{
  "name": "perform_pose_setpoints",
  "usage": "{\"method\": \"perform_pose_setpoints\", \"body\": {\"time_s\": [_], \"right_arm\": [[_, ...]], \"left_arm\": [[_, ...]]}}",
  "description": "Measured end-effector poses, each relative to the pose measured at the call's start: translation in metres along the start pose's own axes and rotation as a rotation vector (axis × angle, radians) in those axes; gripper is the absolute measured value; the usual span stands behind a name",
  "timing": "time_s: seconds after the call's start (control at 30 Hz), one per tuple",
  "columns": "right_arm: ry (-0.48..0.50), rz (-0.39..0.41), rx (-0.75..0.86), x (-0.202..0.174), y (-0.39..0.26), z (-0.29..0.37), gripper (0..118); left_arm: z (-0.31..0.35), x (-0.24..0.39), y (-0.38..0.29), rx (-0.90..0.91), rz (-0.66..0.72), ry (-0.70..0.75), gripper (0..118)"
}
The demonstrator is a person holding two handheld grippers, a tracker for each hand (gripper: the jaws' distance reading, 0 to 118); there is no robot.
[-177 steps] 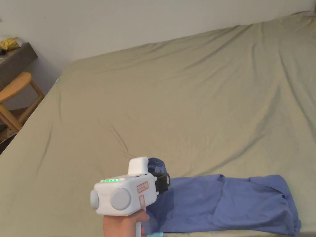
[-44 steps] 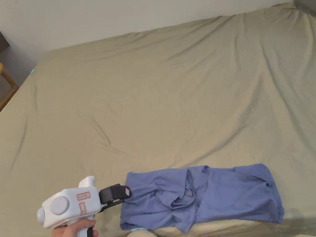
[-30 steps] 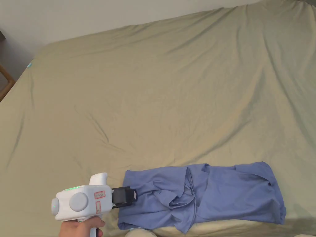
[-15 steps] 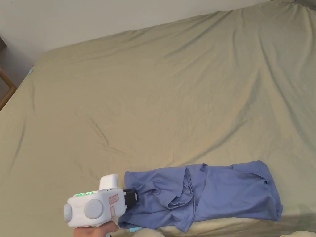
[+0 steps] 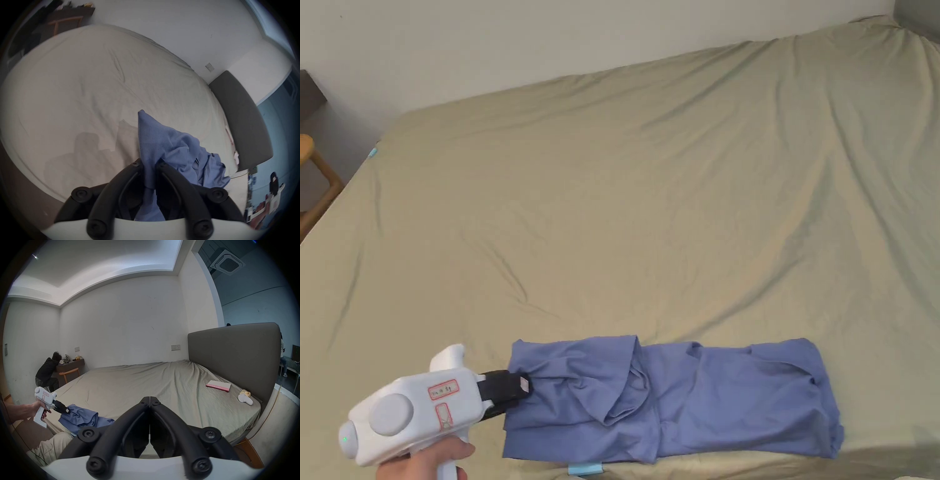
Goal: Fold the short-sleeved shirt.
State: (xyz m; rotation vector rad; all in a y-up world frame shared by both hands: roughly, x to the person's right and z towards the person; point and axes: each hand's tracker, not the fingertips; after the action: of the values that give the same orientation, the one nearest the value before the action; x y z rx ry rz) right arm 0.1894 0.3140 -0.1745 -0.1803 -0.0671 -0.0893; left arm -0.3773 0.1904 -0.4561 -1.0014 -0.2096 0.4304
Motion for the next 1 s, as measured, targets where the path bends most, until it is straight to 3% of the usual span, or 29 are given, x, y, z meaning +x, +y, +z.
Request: {"method": "perform_pose_setpoints", "body": {"time_s": [0.13,0.27,0.6,1.0], "right_arm": [[0.011,-0.001,0.002,-0.005,0.0,-0.004,0],[0.017,-0.004,-0.001,-0.009,-0.003,-0.006,0],[0.006,-0.007,0.002,-0.005,-0.012,-0.003,0],[-0.069,-0.057,0.006,0.03,-0.022,0.021,0]], "left_arm": [[0.018,-0.03,0.024,0.017,0.042,0.027,12],[0.04,-0.039,0.042,0.063,-0.087,0.262,12],[0.033,0.051,0.01,0.062,-0.242,0.197,12],[-0.037,0.188,-0.043,-0.068,-0.321,-0.028,12]]}}
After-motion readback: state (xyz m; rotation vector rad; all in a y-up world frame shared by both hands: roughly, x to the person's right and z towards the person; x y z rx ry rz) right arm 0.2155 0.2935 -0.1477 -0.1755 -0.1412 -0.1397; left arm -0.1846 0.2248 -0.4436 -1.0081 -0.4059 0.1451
